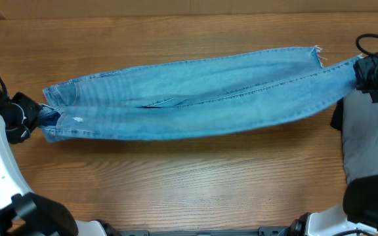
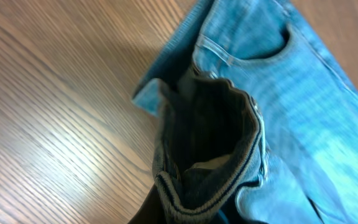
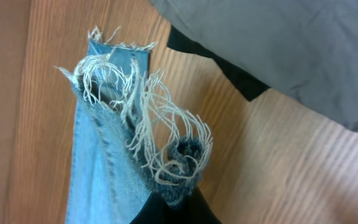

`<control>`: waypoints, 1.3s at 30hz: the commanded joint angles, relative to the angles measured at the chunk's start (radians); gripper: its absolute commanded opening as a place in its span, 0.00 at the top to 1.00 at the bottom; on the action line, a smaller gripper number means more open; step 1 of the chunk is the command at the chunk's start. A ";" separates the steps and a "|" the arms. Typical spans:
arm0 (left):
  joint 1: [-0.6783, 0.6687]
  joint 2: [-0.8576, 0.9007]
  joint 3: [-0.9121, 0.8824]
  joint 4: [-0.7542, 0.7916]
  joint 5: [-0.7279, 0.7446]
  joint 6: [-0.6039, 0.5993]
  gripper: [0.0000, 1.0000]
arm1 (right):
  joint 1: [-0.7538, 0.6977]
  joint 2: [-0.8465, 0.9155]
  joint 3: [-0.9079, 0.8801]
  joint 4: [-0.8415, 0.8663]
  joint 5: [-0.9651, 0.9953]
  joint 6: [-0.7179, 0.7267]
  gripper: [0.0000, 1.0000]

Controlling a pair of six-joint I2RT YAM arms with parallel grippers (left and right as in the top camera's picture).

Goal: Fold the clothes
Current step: 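Lift both held ends and fold the lower half up over the upper half, then lower the folded edge onto the table and open both grippers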

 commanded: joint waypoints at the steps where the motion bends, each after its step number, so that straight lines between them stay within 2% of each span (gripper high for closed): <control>1: -0.003 0.037 0.077 0.021 -0.095 -0.051 0.96 | 0.000 0.087 0.043 0.021 0.013 0.017 0.96; 11: -0.046 0.052 0.192 0.088 -0.133 -0.077 0.96 | 0.016 0.226 0.165 0.024 0.013 0.016 0.96; 21: -0.073 0.126 0.192 0.151 -0.142 -0.076 0.96 | 0.060 0.284 0.168 0.097 0.010 0.068 0.96; 27: -0.106 0.185 0.193 0.189 -0.261 -0.078 0.96 | 0.078 0.301 0.168 0.121 0.010 0.078 0.96; 39: -0.134 0.213 0.193 0.315 -0.265 -0.081 0.96 | 0.085 0.349 0.171 0.171 0.010 0.119 0.96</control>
